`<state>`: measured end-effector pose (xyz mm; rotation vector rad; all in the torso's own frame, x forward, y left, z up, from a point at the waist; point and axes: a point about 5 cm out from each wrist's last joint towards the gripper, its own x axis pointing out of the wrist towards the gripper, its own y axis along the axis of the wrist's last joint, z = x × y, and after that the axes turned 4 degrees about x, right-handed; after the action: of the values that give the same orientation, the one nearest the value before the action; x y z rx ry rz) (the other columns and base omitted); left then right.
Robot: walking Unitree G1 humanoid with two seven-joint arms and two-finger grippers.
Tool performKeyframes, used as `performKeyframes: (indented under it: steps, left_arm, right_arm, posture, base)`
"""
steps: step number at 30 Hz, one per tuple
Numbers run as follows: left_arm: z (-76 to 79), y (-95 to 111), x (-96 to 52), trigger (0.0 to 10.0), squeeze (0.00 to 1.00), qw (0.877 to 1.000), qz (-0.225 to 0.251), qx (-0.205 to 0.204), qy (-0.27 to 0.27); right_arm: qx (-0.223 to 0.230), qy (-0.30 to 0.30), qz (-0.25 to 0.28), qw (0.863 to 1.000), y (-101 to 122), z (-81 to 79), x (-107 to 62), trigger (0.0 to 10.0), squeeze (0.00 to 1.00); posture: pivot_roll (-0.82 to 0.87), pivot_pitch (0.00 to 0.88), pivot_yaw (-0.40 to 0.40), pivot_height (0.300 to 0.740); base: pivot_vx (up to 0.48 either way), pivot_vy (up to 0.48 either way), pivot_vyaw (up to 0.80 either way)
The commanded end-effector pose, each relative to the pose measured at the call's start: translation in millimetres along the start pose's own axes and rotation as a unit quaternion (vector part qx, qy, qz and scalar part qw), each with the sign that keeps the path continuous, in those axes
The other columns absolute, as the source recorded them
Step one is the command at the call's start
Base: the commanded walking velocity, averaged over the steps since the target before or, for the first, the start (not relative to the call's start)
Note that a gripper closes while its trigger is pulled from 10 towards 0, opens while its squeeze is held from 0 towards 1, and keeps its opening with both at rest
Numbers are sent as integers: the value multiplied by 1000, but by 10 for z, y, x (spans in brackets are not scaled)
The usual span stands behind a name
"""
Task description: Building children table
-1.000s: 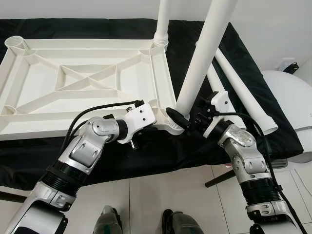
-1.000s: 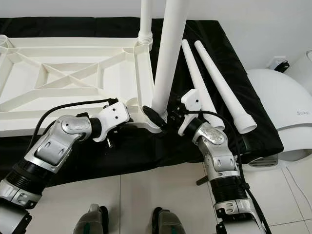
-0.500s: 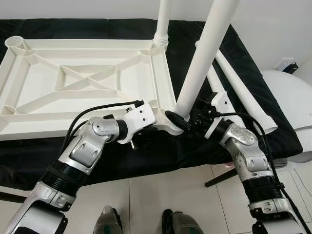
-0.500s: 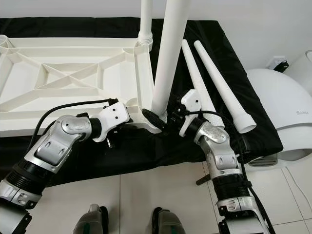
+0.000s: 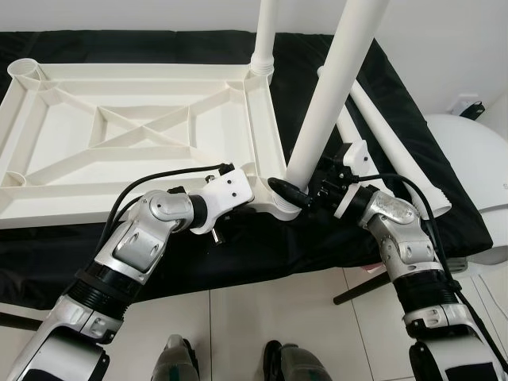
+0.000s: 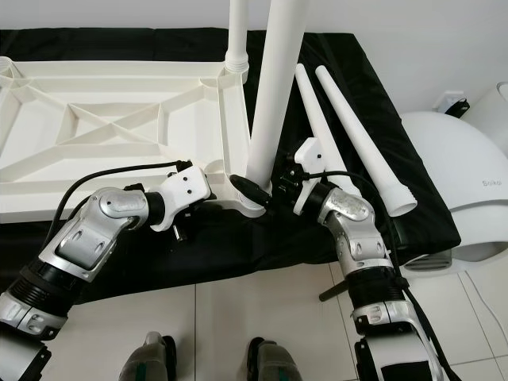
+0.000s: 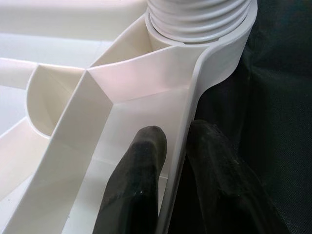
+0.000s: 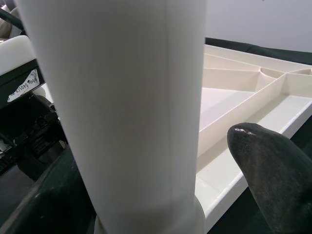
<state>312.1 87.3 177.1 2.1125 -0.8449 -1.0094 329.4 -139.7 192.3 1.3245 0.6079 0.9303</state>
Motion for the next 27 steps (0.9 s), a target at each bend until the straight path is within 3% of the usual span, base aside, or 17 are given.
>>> performKeyframes:
  steps: [1,19,20,23,24,26,27]
  left_arm:
    - [25,154,6,10000,0,999,24,27,-17]
    - [14,150,-8,10000,0,999,22,27,-15]
    - [13,152,-8,10000,0,999,22,27,-15]
    - [13,153,-7,10000,0,999,22,28,-16]
    - [13,153,-6,10000,0,999,22,28,-16]
    - [14,153,-6,10000,0,999,22,28,-16]
    - [12,153,-5,10000,0,999,22,28,-15]
  right_arm:
    - [-1,3,-4,1000,-12,18,-21,10000,0]
    - [-3,44,-4,999,-14,19,51,10000,0]
    - [-4,46,0,999,-5,17,56,0,0]
    - [-5,48,3,999,4,18,59,0,0]
    - [-6,48,2,999,4,18,60,10000,0]
    - [-7,49,2,999,2,19,60,10000,0]
    - [-9,51,3,999,6,19,62,5882,0]
  posture:
    - [48,194,-27,740]
    - [53,200,-27,740]
    - [53,199,-27,740]
    - [53,199,-27,740]
    - [52,198,-27,740]
    - [52,198,-27,740]
    - [52,195,-26,740]
  base:
    - [0,0,0]
    - [0,0,0]
    - [0,0,0]
    - [0,0,0]
    - [0,0,0]
    - [0,0,0]
    - [0,0,0]
